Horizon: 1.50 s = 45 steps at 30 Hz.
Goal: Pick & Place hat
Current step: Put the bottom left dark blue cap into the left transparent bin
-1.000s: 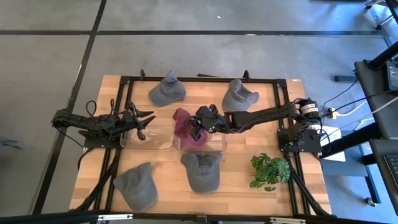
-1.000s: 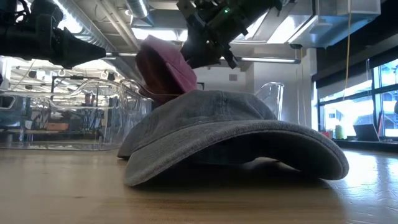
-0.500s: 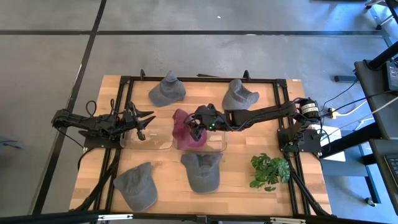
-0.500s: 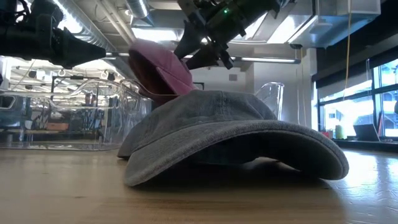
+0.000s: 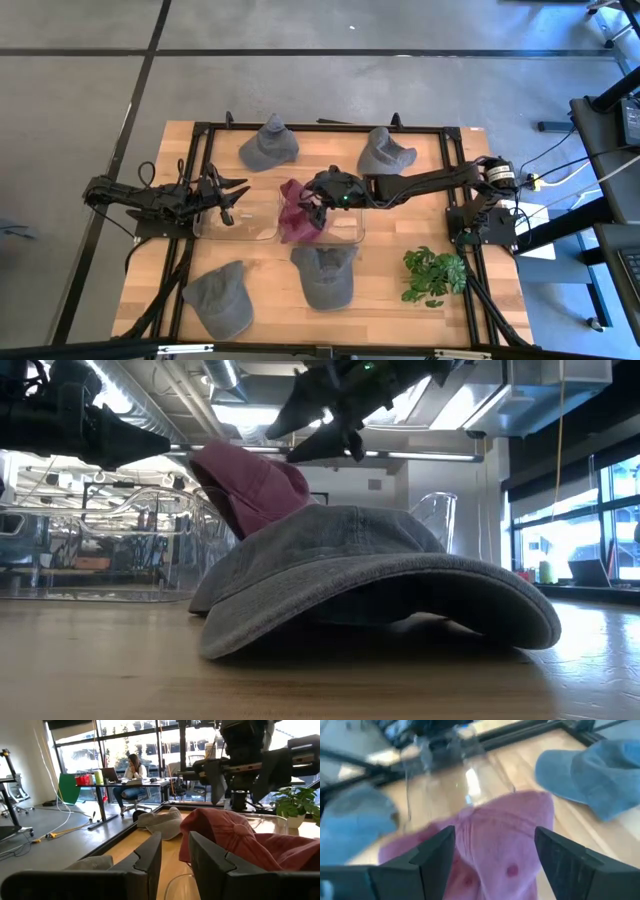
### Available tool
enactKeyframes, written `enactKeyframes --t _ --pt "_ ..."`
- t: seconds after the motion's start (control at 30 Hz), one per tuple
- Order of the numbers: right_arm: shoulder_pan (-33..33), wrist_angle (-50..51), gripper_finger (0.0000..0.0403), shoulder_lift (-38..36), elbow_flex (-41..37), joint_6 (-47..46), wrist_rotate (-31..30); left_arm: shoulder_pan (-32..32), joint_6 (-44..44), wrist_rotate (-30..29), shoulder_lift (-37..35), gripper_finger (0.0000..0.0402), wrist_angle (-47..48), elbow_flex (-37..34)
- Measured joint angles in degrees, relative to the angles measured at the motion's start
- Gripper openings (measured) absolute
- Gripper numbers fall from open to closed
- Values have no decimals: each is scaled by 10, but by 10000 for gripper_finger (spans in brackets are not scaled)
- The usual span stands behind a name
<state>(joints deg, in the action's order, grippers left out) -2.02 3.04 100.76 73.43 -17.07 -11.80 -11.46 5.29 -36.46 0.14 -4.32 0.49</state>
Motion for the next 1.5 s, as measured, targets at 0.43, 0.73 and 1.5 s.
enactKeyframes --t 0.43,0.73,1.5 --pt "-24 246 273 -147 -80 40 -66 -3 -40 22 0 95 -22 0" --pt "-12 105 273 -289 -258 35 -116 -17 -177 257 39 95 72 51" --pt "73 108 273 -326 -264 72 -162 -258 -585 252 652 95 579 497"
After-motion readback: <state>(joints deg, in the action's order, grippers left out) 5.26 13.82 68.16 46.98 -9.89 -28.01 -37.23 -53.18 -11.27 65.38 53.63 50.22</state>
